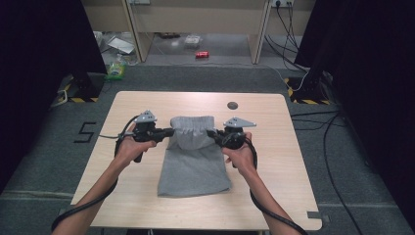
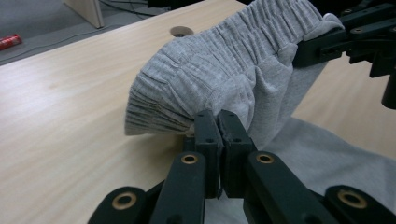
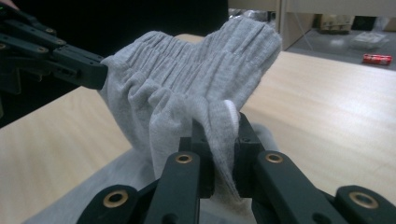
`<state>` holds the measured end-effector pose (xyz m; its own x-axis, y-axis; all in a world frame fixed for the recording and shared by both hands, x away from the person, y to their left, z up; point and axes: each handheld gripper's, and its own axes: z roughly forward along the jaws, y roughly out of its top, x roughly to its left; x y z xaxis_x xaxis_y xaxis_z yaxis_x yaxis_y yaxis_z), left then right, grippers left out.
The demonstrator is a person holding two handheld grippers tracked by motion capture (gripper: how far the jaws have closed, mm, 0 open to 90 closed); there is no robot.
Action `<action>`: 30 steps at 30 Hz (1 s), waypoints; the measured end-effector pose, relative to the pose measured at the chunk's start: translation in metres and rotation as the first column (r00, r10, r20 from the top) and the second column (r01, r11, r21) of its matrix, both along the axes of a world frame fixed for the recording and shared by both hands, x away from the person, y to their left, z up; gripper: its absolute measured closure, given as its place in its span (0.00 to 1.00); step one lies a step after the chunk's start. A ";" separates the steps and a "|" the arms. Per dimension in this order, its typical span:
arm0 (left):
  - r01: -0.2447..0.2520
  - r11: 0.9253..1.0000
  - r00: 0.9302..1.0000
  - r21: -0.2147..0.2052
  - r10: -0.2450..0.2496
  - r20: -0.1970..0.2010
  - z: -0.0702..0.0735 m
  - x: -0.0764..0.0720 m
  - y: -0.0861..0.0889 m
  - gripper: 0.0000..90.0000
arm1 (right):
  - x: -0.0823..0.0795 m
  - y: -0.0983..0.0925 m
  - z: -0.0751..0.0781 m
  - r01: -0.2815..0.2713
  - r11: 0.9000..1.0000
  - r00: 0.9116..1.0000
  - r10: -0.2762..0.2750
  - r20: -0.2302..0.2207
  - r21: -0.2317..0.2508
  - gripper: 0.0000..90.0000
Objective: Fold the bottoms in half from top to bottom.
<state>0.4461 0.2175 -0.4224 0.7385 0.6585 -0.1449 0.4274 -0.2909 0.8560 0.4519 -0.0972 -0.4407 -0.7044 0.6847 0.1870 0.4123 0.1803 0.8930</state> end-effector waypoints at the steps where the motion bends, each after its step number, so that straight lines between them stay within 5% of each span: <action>1: 0.013 1.000 1.000 -0.006 -0.013 0.002 -0.003 -0.007 0.001 0.97 | -0.005 -0.001 -0.002 -0.005 1.000 1.000 0.005 0.003 -0.006 0.93; 11: 0.108 0.994 0.994 0.010 -0.107 -0.010 -0.043 -0.063 0.003 0.96 | -0.062 -0.014 -0.037 -0.068 0.996 0.997 0.066 -0.035 -0.052 0.89; 17: 0.120 0.993 0.992 -0.006 -0.120 -0.040 -0.063 -0.073 0.001 0.92 | -0.080 -0.017 -0.045 -0.085 0.992 0.994 0.079 -0.074 -0.089 0.71; 21: 0.118 0.993 0.992 -0.009 -0.118 -0.048 -0.064 -0.076 0.002 0.87 | -0.084 -0.023 -0.034 -0.053 0.997 0.997 0.050 -0.053 -0.056 0.61; 30: 0.077 0.995 0.995 -0.065 -0.081 -0.051 -0.050 -0.080 0.010 0.71 | -0.084 -0.025 -0.024 -0.047 0.999 0.998 0.047 -0.047 -0.008 0.58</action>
<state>0.3661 0.2277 -0.4725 0.7779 0.5866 -0.2253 0.4511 -0.2717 0.8501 0.3682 -0.1218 -0.4646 -0.7265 0.6527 0.2150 0.4448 0.2082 0.8711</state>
